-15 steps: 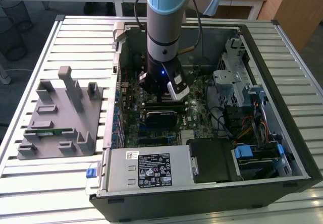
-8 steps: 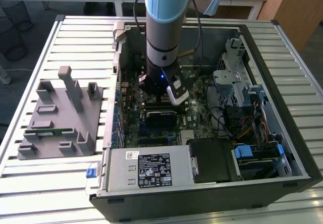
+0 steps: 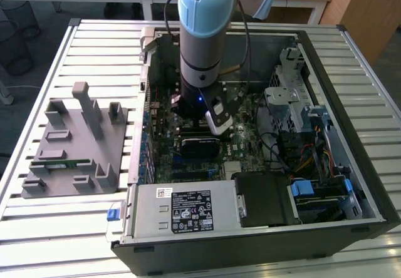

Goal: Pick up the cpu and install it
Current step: 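Install the second cpu locking lever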

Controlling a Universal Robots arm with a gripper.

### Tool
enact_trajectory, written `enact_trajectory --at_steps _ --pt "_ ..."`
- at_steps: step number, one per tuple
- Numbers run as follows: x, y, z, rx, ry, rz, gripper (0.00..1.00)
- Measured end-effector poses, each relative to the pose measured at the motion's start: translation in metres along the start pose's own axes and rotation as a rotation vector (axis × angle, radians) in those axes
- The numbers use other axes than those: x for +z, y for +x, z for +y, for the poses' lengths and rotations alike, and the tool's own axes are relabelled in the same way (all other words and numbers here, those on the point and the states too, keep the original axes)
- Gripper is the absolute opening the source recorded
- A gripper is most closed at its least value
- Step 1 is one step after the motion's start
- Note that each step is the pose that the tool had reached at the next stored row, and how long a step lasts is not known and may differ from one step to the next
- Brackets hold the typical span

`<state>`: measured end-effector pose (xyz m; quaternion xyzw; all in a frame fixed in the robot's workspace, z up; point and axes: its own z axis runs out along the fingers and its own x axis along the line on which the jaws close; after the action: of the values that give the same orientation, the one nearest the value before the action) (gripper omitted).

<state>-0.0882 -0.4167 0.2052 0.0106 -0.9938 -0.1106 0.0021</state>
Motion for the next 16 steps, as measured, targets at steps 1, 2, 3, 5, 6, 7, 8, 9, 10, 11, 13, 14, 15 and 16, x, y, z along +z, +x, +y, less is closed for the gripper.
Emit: enact_trajectory --at_steps 1,2,3,5,6,7,8,9,10,11,13,14,15,16 --pt "0.0006 0.0003 -0.0004 0.000 -0.0045 0.0000 0.11" --pt "0.0015 0.0005 -0.0009 0.000 -0.0087 -0.0001 0.11" --pt "0.0025 0.0005 -0.0013 0.000 -0.0134 -0.0002 0.11" --pt "0.0042 0.0012 -0.0017 0.000 -0.0246 -0.0004 0.11" --pt "0.0050 0.0019 -0.0019 0.000 -0.0302 -0.0005 0.11" --pt "0.0057 0.0029 -0.0021 0.000 -0.0366 -0.0006 0.11" --pt "0.0062 0.0039 -0.0022 0.000 -0.0432 -0.0008 0.11" --pt "0.0067 0.0048 -0.0023 0.000 -0.0495 -0.0010 0.11" --pt "0.0074 0.0054 -0.0025 0.000 -0.0540 -0.0011 0.11" --pt "0.0082 0.0058 -0.0027 -0.001 -0.0573 -0.0011 0.11" --pt "0.0098 0.0062 -0.0030 -0.001 -0.0623 -0.0012 0.11" --pt "0.0102 0.0065 -0.0032 0.000 -0.0652 -0.0012 0.11" --pt "0.0105 0.0068 -0.0032 -0.001 -0.0682 -0.0013 0.11" --pt "0.0108 0.0070 -0.0033 -0.001 -0.0710 -0.0013 0.11"
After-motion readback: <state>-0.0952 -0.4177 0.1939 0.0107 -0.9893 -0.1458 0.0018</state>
